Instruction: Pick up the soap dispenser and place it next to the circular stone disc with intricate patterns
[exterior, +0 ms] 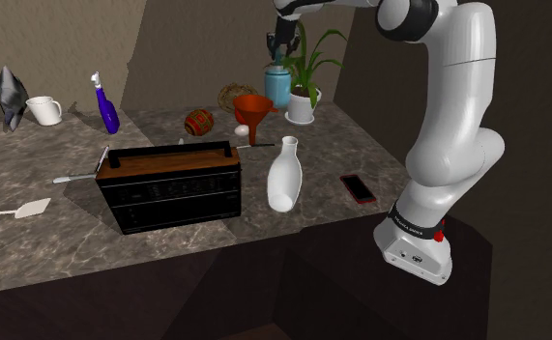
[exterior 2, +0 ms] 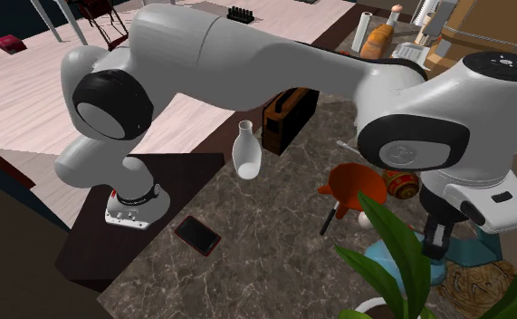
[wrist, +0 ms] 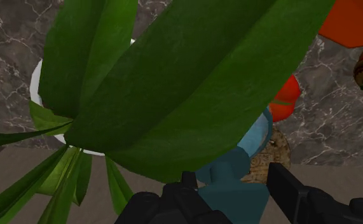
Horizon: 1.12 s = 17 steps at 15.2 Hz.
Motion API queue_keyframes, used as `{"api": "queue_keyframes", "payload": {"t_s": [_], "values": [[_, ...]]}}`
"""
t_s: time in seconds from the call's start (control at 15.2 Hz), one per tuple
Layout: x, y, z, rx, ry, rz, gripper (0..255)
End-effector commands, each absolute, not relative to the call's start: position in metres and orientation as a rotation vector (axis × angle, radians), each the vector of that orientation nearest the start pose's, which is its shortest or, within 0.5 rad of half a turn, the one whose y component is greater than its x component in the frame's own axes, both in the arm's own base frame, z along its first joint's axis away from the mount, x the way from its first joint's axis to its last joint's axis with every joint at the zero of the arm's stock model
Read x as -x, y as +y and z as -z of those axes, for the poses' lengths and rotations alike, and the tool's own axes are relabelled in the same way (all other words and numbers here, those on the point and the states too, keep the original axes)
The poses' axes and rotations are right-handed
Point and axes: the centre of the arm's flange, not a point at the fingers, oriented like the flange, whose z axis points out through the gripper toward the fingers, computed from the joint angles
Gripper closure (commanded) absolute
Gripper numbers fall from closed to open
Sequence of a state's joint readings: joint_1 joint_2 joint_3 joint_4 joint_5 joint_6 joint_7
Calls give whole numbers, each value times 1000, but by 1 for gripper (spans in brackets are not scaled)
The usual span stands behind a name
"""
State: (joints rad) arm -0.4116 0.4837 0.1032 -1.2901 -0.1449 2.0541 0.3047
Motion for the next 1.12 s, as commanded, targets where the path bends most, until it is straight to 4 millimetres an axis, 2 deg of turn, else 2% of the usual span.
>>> {"api": "queue_keyframes", "payload": {"t_s": [0.0, 1.06], "values": [[-685, -245, -490, 3065, 919, 458, 255], [-685, -245, -402, 3065, 919, 458, 255]]}}
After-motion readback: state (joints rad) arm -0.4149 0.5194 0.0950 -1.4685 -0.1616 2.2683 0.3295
